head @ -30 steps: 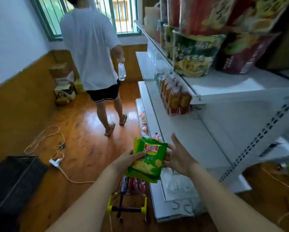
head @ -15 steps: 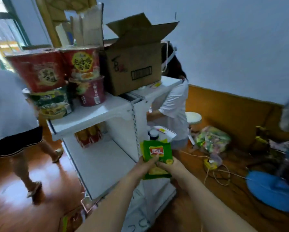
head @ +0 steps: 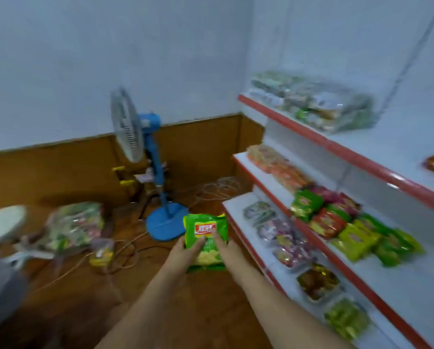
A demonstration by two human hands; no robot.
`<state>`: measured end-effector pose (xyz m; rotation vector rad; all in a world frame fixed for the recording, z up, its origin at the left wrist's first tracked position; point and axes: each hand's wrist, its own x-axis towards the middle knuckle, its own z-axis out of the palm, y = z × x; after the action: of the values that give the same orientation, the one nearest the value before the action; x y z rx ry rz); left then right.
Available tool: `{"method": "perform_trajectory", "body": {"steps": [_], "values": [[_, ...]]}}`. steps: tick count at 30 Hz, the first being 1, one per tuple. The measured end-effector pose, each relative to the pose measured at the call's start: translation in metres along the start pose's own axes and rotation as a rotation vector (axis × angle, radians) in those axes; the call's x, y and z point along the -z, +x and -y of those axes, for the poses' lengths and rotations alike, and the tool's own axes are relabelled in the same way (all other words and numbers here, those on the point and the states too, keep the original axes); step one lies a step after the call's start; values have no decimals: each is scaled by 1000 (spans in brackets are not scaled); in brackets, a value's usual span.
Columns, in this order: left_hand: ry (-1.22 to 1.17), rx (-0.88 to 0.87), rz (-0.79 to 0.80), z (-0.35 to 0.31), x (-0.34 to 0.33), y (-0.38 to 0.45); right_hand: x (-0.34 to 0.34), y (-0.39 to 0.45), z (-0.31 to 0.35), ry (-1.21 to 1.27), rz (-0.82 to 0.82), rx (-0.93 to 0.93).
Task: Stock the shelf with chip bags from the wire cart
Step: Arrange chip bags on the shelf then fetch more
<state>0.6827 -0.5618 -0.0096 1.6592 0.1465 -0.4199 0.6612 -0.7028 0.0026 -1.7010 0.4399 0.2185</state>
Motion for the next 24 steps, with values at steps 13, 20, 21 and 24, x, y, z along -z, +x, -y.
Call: {"method": "perform_trajectory", "body": {"steps": [13,20,21,24], "values": [[361,-35,706,-4,-384,64,352,-3,-160,298,-580,-250],[609,-31,701,36,-540,131,480,49,-220,269,-867,-269],[658,-5,702,48,-555,150,496,64,-234,275,-907,-278],[743,45,684,83,-592,203,532,114,-270,272,-966,-332]]}}
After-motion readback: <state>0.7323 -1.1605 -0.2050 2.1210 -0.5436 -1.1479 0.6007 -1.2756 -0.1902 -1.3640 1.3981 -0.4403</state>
